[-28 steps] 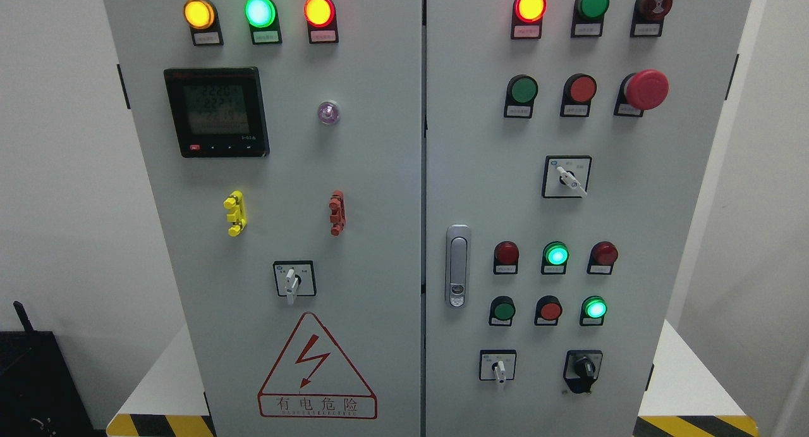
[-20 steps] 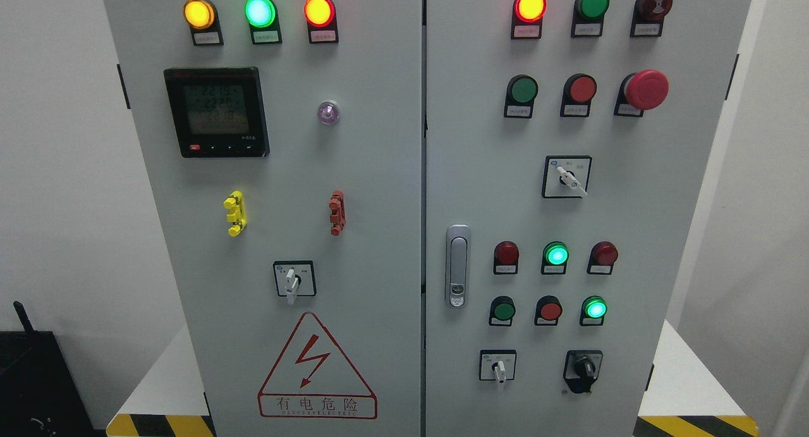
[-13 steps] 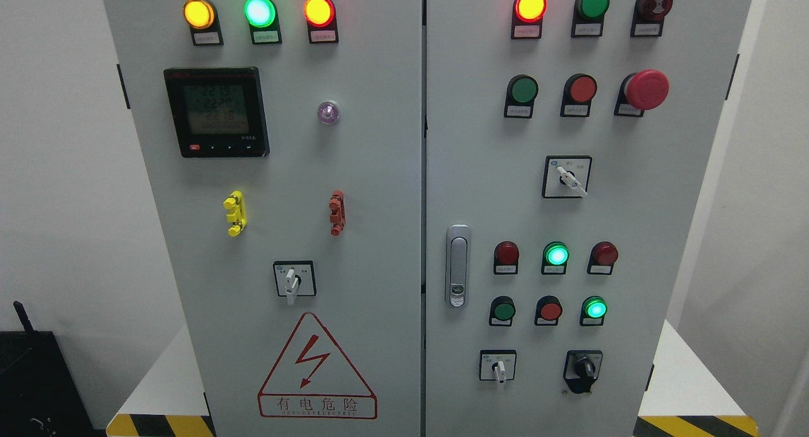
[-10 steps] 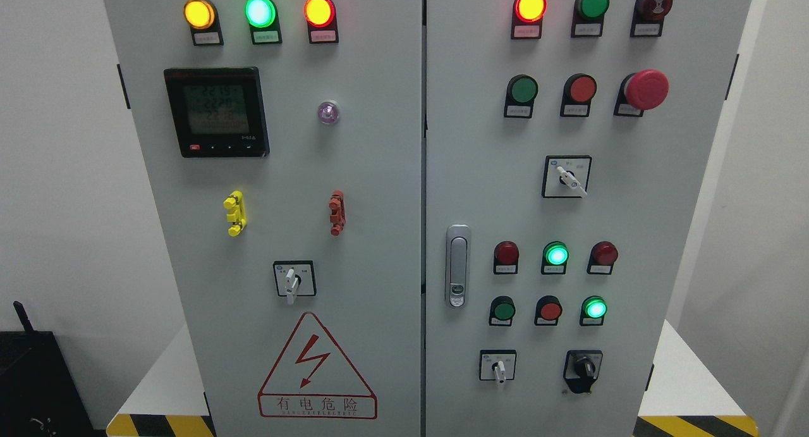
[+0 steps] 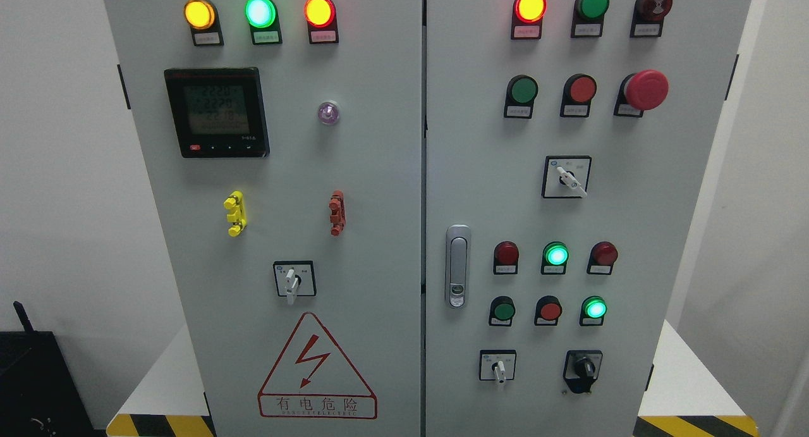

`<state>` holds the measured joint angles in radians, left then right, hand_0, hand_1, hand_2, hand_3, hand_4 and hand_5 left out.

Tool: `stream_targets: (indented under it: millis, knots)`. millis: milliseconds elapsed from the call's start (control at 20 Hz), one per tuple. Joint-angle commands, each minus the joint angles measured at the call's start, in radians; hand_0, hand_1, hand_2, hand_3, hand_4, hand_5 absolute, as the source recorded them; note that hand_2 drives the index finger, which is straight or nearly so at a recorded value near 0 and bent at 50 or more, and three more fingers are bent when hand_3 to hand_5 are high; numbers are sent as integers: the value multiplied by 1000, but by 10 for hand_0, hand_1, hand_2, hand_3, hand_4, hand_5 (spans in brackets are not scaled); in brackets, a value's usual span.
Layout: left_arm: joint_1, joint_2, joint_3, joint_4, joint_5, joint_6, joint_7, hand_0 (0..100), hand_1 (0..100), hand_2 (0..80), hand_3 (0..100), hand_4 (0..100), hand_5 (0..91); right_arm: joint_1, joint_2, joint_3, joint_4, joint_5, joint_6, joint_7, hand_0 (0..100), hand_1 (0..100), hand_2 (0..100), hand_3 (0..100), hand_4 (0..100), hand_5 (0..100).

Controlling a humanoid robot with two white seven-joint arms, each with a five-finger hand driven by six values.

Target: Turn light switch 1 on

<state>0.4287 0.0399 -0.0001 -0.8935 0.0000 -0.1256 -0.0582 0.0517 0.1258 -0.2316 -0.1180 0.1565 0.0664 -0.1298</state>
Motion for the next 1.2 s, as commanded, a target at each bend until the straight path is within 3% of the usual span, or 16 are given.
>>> stream_targets:
  millis: [0, 50, 100, 150, 350, 450, 600, 850, 1150]
  knots:
    - [70, 54, 34, -735, -11, -8, -2, 298, 87, 0, 11, 213, 0, -1, 0, 0, 0, 0, 0, -1, 307, 0, 0, 0, 0, 0]
    - [70, 55, 34, -777, -11, -11, 3, 299, 99, 0, 54, 291, 0, 0, 0, 0, 0, 0, 0, -1, 307, 0, 0, 0, 0, 0]
    - [70, 54, 35, -815, -11, -11, 6, 304, 124, 0, 171, 355, 2, 0, 0, 0, 0, 0, 0, -1, 307, 0, 0, 0, 0, 0]
    - [70, 52, 35, -855, -11, -11, 11, 313, 168, 0, 304, 489, 179, -1, 0, 0, 0, 0, 0, -1, 307, 0, 0, 0, 0, 0]
    - [65, 51, 38, -956, -11, -55, 38, 345, 312, 136, 481, 681, 432, -1, 0, 0, 0, 0, 0, -1, 307, 0, 0, 0, 0, 0]
    - [56, 51, 43, -1007, -9, -71, 85, 359, 413, 214, 592, 788, 645, 0, 0, 0, 0, 0, 0, -1, 308, 0, 0, 0, 0, 0]
    - [47, 60, 42, -1070, -8, -71, 159, 298, 500, 297, 726, 887, 827, 0, 0, 0, 0, 0, 0, -1, 308, 0, 0, 0, 0, 0]
    - [10, 43, 37, -1125, -8, -78, 179, 179, 599, 384, 903, 950, 870, 0, 0, 0, 0, 0, 0, -1, 307, 0, 0, 0, 0, 0]
    - [-73, 32, 26, -1145, -3, -63, 195, 124, 664, 447, 950, 944, 879, 0, 0, 0, 0, 0, 0, -1, 307, 0, 0, 0, 0, 0]
